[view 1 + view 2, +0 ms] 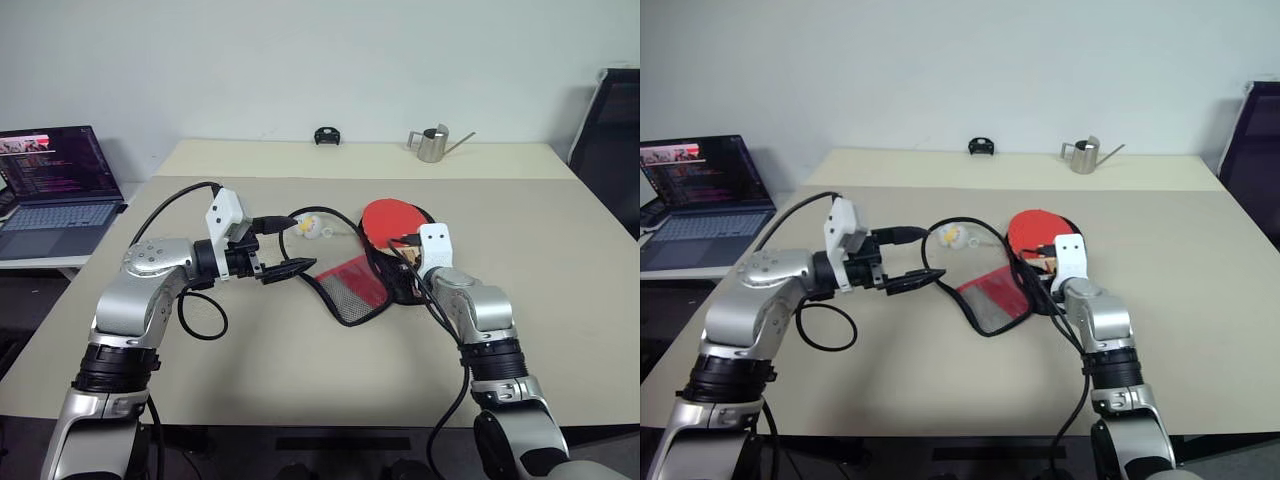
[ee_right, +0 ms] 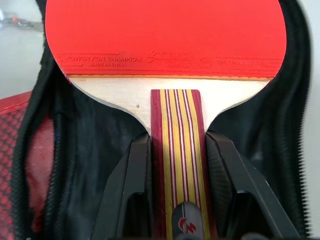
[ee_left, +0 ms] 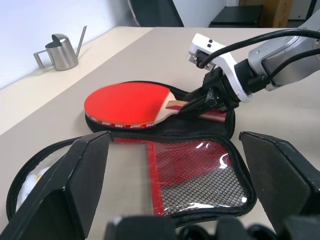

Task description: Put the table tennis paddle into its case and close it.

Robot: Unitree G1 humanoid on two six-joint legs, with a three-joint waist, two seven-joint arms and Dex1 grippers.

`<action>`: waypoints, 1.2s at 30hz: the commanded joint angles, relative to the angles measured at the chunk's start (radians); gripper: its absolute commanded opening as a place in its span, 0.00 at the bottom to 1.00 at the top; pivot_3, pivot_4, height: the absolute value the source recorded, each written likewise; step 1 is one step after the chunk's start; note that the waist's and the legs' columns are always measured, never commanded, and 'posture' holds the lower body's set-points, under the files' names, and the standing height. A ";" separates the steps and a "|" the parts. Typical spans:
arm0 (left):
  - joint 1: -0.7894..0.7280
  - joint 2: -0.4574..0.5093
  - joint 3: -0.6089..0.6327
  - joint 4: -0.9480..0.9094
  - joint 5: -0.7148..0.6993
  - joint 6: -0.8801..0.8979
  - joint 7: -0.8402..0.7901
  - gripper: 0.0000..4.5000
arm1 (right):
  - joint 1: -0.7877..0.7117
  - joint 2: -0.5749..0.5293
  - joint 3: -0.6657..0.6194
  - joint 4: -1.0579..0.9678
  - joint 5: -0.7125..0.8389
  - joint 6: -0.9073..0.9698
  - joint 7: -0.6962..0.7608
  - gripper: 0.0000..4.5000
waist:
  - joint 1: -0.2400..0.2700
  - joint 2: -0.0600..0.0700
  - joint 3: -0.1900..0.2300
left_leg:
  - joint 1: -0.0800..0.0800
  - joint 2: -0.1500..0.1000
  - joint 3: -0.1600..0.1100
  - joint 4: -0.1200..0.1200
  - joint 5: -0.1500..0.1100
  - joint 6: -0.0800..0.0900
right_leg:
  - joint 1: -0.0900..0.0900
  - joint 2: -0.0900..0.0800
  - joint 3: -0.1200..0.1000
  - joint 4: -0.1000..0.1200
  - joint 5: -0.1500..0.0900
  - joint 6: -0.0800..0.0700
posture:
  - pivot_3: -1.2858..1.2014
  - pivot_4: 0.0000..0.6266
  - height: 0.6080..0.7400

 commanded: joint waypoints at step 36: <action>0.013 0.001 0.036 -0.007 0.003 -0.032 0.038 1.00 | 0.051 -0.033 0.061 -0.468 0.108 0.150 0.142 1.00 | 0.001 0.000 0.000 | 0.000 0.000 0.000 0.000 0.000 0.000 | 0.000 0.000 0.000 0.000 0.000 0.000 | 0.52 0.24 1.00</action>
